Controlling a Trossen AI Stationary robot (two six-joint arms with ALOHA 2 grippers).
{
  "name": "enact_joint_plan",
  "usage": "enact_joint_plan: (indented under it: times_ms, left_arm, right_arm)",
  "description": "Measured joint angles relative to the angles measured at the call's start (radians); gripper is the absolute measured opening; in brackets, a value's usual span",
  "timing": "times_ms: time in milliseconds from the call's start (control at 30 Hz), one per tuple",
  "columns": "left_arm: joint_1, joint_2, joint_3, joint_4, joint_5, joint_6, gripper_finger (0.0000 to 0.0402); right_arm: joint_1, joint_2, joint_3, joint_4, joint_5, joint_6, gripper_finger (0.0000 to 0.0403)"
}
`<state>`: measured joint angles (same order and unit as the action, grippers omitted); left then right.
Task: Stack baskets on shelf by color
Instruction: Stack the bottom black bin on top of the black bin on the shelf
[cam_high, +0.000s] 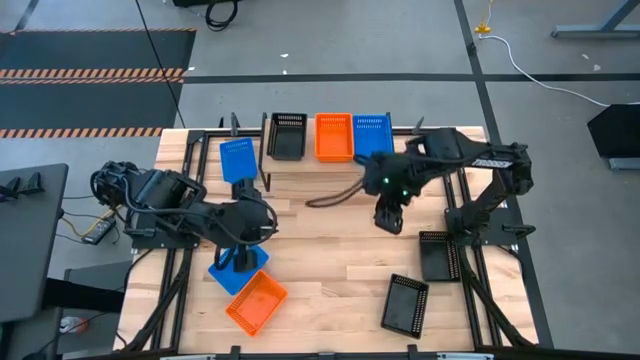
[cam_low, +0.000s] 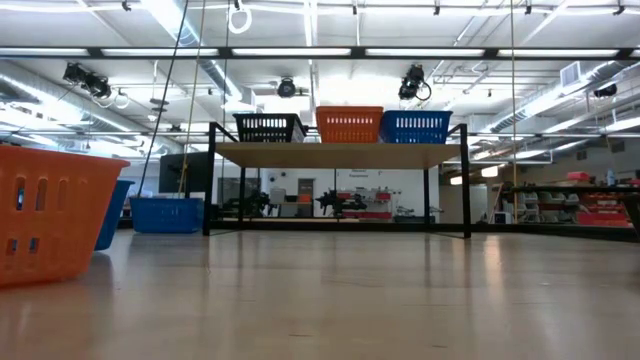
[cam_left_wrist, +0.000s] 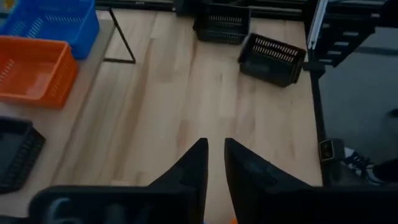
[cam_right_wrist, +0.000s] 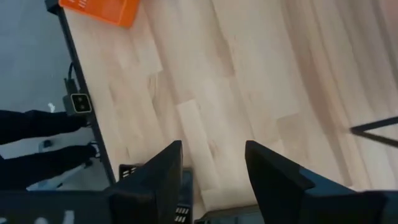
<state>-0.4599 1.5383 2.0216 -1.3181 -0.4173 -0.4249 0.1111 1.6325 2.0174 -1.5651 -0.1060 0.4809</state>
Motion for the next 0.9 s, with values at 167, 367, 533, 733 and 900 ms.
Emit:
enact_joint_plan:
  times_ms: [167, 367, 533, 733, 900]
  left_arm:
    - [0.015, 0.000, 0.000, 0.144, -0.074, 0.128, 0.0080]
    - [0.046, -0.010, 0.001, 0.438, 0.007, 0.232, 0.0099]
    - [0.059, -0.005, 0.001, 0.442, 0.060, 0.227, 0.0107]
    - [0.060, 0.001, 0.000, 0.460, 0.060, 0.229, 0.0108]
    - [0.066, 0.001, 0.000, 0.578, 0.060, 0.292, 0.0108]
  right_arm:
    - [0.101, 0.002, 0.000, 0.028, 0.037, 0.128, 0.0182]
    - [0.231, 0.002, 0.000, 0.031, 0.079, 0.288, 0.0182]
    - [0.345, 0.002, -0.001, 0.032, 0.126, 0.439, 0.0181]
    - [0.455, 0.002, -0.068, 0.057, 0.108, 0.628, 0.0181]
    - [0.530, 0.003, -0.149, 0.124, 0.062, 0.762, 0.0181]
